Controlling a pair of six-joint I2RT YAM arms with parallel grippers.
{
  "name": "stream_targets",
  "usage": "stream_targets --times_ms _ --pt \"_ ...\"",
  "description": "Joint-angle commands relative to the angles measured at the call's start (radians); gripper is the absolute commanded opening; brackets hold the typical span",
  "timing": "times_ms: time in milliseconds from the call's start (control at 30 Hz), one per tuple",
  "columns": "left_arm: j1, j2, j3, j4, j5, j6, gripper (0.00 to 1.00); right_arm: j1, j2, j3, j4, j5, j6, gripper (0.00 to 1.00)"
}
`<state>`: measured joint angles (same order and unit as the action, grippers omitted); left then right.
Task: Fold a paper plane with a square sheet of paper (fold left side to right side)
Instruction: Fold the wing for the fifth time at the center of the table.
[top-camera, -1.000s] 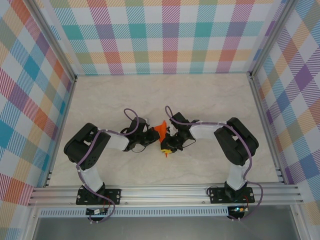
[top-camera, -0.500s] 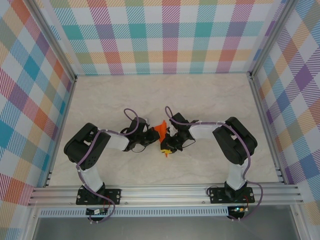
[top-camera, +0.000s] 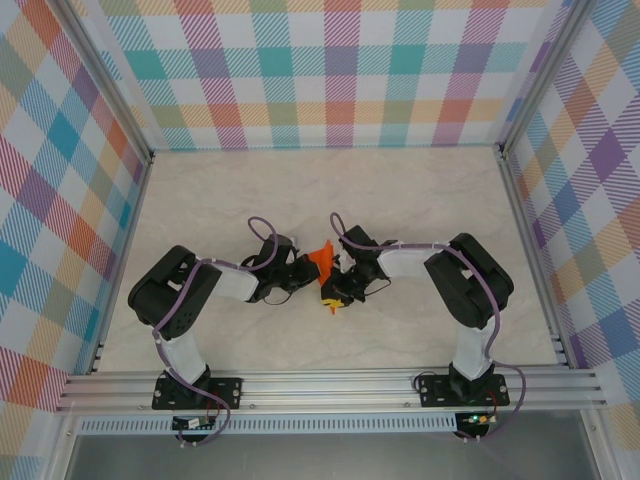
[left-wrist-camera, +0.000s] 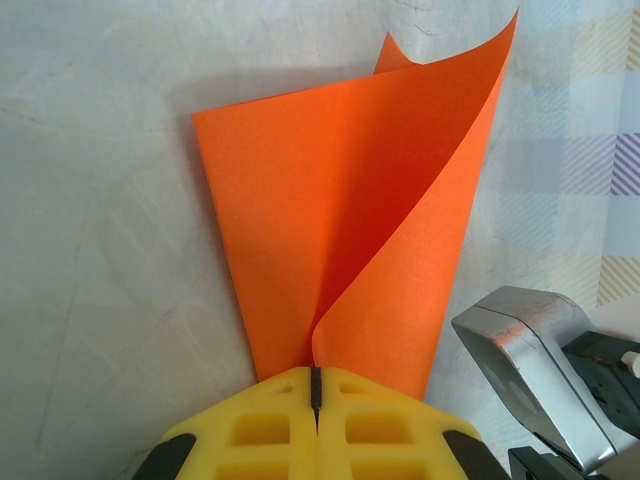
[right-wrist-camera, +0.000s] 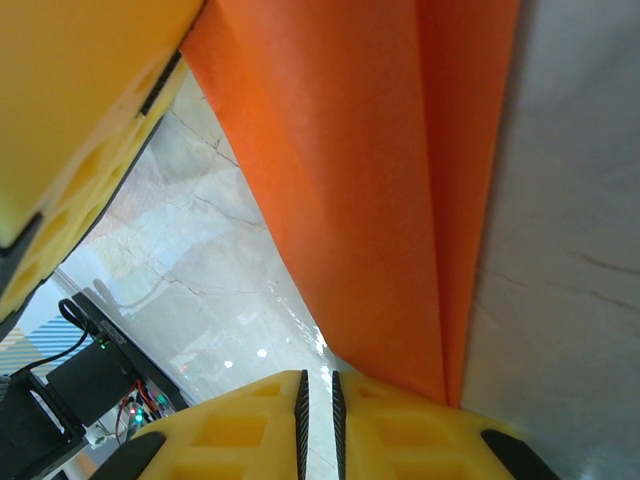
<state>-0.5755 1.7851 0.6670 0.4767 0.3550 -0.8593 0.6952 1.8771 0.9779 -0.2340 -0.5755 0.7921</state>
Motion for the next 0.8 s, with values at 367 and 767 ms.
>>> stream_targets --times_ms 367,767 --pt "-0.006 0.079 0.016 -0.064 -0.074 0.014 0.00 0.006 -0.084 -0.041 0.013 0.018 -0.045 0.18" --pt "-0.009 0.076 0.010 -0.052 -0.073 0.011 0.00 0.012 -0.143 -0.054 -0.010 -0.028 -0.028 0.18"
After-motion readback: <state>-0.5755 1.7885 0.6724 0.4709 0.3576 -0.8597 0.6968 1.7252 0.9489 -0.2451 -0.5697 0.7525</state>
